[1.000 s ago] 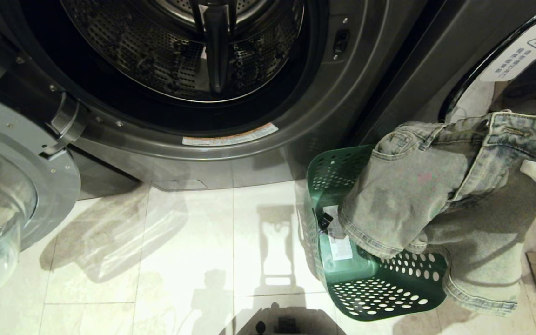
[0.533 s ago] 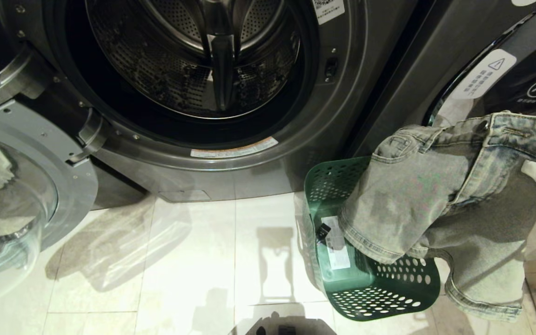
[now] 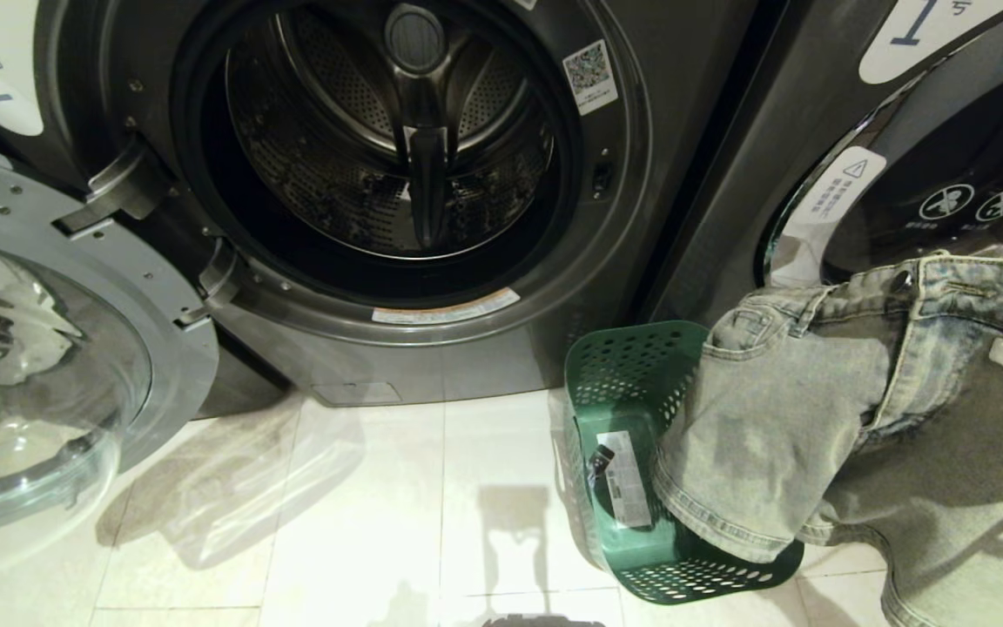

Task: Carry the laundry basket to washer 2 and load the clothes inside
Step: Place the clothes into the washing machine

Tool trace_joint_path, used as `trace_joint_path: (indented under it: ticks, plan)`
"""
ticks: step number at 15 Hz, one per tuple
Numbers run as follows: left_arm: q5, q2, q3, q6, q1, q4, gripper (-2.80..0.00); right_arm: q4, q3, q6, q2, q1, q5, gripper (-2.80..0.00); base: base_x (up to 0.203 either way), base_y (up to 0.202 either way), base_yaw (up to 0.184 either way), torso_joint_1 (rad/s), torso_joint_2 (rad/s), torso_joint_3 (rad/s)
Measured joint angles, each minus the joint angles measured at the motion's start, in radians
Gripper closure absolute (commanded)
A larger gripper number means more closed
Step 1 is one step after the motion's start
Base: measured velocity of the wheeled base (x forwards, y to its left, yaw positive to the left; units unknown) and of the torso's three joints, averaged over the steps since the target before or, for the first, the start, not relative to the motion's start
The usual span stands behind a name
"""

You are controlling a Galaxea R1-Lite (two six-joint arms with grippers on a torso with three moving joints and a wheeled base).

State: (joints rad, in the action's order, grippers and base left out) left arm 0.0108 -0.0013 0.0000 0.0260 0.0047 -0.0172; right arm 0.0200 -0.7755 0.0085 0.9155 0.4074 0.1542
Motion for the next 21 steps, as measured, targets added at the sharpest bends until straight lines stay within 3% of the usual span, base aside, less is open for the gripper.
trace_joint_path:
  ticks: [10, 21]
  plan:
    - [0.0, 0.0, 0.0, 0.0, 0.0, 0.0, 0.0, -0.055, 0.01, 0.003, -0.006, 0.017, -0.036, 0.0, 0.0, 0.0, 0.0, 0.001, 0.0, 0.196]
    - [0.0, 0.0, 0.0, 0.0, 0.0, 0.0, 0.0, -0.051, 0.054, -0.04, -0.022, 0.037, -0.027, 0.0, 0.0, 0.0, 0.0, 0.001, 0.0, 0.011]
